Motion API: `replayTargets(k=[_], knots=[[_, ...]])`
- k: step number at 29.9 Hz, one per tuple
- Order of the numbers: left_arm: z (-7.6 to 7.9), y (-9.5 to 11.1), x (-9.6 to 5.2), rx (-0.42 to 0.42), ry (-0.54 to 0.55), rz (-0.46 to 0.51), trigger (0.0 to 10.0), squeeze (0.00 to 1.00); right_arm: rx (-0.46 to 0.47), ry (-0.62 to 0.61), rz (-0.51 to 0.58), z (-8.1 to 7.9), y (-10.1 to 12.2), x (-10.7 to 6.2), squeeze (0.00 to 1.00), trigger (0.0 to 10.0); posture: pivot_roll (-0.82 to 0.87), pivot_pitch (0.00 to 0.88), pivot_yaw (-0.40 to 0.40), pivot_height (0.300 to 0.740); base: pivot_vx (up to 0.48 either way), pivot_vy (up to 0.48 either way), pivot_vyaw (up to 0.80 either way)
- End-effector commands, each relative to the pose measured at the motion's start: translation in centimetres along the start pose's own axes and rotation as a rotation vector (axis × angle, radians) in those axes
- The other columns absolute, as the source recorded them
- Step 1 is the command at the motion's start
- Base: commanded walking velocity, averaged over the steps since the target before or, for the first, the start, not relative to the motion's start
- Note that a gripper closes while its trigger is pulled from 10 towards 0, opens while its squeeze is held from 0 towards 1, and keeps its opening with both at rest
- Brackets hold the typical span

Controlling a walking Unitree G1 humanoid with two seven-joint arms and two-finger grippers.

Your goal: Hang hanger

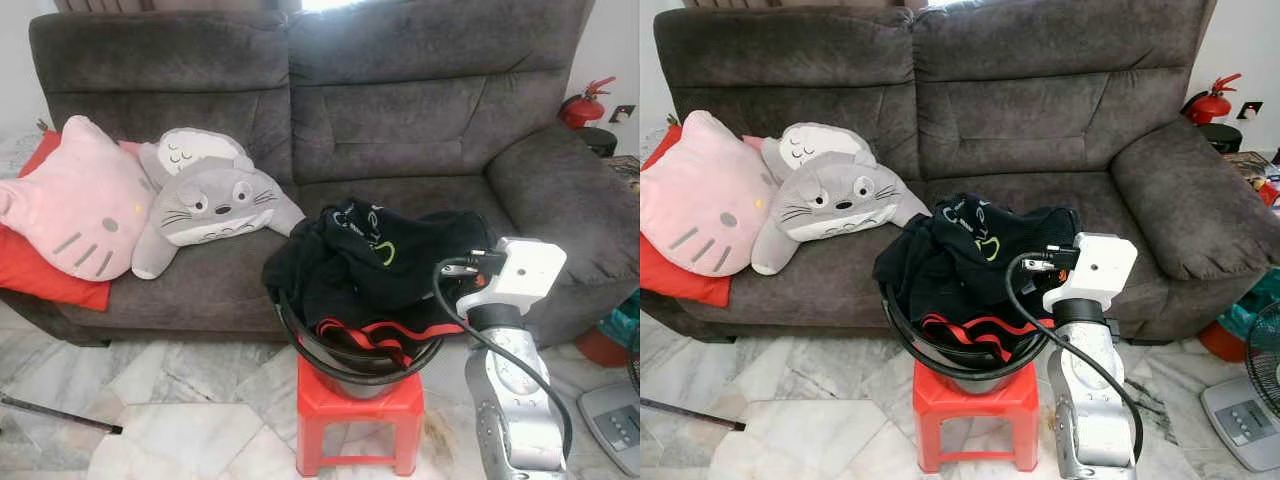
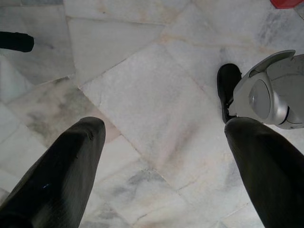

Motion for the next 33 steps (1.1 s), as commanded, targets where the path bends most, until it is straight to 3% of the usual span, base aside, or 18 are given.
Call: replayTargets(k=[1, 22, 33], knots=[[-0.5, -0.2, -0.1, -0.015, 0.012, -0.004, 10.0, 0.0, -0.004, -0.001, 0.029, -0.1, 1.0, 0.1, 0.0, 10.0, -0.11, 0.0, 0.068, 0.716, -0.251, 0.0, 0.0], [-0.6, -0.1, -0.1, -0.016, 0.013, -0.003, 10.0, 0.0, -0.032, -0.013, 0.064, 0.0, 2.0, 0.6, 0.0, 10.0, -0.1, 0.0, 0.073, 0.716, -0.306, 0.0, 0.0], [-0.7, -0.1, -0.1, -0.011, 0.012, -0.002, 10.0, 0.0, -0.108, -0.048, 0.128, 1.0, 3.6, 1.5, 0.0, 10.0, -0.1, 0.0, 0.076, 0.716, -0.315, 0.0, 0.0]])
Point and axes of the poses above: a point about 5 cm out from each wrist's last joint towards the gripper, its own x axis pointing out of the wrist towards the gripper, its own y axis along the axis of the wrist's last joint, z = x × y, the point moved 6 cm from there along x, pointing out of the wrist towards the gripper, and after that the axes turned 8 degrees about -x, right-handed, at the moved point
